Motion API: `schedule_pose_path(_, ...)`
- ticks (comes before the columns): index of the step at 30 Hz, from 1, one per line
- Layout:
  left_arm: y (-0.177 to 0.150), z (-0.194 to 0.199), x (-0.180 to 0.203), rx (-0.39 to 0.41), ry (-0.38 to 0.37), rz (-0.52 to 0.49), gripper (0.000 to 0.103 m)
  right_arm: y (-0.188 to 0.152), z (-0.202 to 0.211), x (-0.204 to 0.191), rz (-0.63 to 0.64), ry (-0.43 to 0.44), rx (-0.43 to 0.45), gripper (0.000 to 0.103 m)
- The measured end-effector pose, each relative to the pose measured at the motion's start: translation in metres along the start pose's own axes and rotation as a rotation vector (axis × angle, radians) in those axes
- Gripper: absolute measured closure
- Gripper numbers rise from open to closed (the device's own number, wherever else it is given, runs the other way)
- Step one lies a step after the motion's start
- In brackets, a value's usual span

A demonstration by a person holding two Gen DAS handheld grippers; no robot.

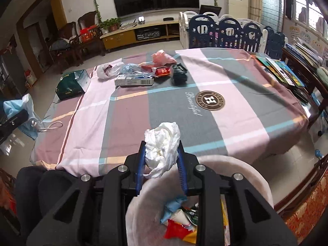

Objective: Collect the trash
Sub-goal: 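Grasp the blue face mask with the left gripper while the right grasps the white tissue, then carry the face mask and tissue over the wastebasket with both grippers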

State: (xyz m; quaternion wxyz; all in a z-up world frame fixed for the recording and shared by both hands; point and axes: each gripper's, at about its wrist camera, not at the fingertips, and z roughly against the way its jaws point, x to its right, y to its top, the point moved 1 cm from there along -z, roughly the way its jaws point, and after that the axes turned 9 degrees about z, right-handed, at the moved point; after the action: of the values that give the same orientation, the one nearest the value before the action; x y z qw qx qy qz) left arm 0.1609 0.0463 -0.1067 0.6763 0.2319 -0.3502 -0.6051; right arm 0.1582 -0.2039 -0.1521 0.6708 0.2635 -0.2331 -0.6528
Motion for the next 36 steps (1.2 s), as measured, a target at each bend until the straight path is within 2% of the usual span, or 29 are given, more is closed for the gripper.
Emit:
schedule_pose_path(6, -0.006, 0.005, 0.005, -0.007, -0.003, -0.002, 0.08, -0.012, 0.015, 0.013, -0.019, -0.03, -0.008, 0.074)
schedule_pose_path(19, -0.008, 0.008, -0.008, -0.011, 0.011, 0.024, 0.08, -0.014, 0.016, -0.005, 0.008, 0.0, -0.018, 0.074)
schedule_pose_path(29, -0.009, 0.007, -0.012, -0.015, 0.015, 0.035, 0.08, -0.018, 0.013, -0.006, 0.007, 0.003, -0.032, 0.074)
schedule_pose_path(36, -0.01, 0.008, -0.012, -0.015, 0.017, 0.032, 0.08, -0.028, 0.013, 0.004, 0.012, -0.028, -0.054, 0.074)
